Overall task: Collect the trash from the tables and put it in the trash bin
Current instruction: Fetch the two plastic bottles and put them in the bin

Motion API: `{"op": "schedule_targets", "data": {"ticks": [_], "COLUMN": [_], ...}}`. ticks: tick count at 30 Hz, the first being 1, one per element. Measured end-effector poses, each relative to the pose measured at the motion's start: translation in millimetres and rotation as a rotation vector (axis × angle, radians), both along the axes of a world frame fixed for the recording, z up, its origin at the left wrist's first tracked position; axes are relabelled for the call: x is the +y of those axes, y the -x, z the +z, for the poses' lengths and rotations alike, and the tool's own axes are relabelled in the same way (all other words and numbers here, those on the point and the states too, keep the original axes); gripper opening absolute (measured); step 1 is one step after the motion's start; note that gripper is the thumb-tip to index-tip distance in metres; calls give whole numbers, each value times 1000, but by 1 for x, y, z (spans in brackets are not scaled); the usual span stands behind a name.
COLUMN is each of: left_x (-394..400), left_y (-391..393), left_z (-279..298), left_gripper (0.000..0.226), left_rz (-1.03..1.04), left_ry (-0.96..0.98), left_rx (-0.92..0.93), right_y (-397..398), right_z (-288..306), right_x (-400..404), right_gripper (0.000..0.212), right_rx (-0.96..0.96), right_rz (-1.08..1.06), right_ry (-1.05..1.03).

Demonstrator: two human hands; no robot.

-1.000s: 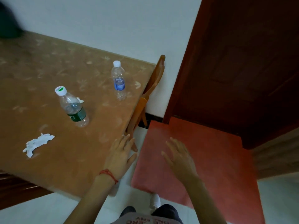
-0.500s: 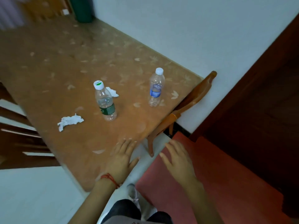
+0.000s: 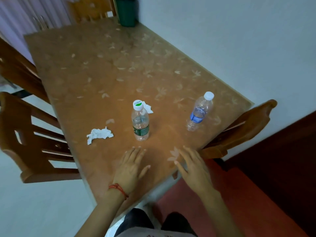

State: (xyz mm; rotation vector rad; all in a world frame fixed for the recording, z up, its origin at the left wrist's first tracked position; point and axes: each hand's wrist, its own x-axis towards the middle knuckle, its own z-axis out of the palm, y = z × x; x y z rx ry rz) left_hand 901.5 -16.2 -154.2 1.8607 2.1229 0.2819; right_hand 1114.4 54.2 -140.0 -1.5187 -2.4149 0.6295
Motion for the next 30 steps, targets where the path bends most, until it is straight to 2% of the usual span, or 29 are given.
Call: {"op": "schedule_targets", "data": {"ticks": [3,11,14,17,21,27,30], "left_x": [9,32,41,53,74,107,117], "left_y": [5,14,11,7,5,9,10], "left_z": [2,0,3,9,12,14,11], "left_gripper": [62,72,76,64,69,88,87], "left_rz": [24,139,297,492,662,700,680], "left_ry": [6,-61,-147,-202,-300,-349,-361], "left_rx": [-18,-84,-223,-401,-537,-683,-737], "right_y": [5,15,19,19,16,10,8], "right_z": [-1,3,7,13,12,6,6], "right_x": [10,48,67,85,101,115,116], "right_gripper": [58,64,65,49,57,49,47], "right_rx": [19,3,15,35,79,114,152], "right_rz": [8,100,168,212,202,196,200], "right_ry": [-9,21,-3,-22,-67,-67,-65]}}
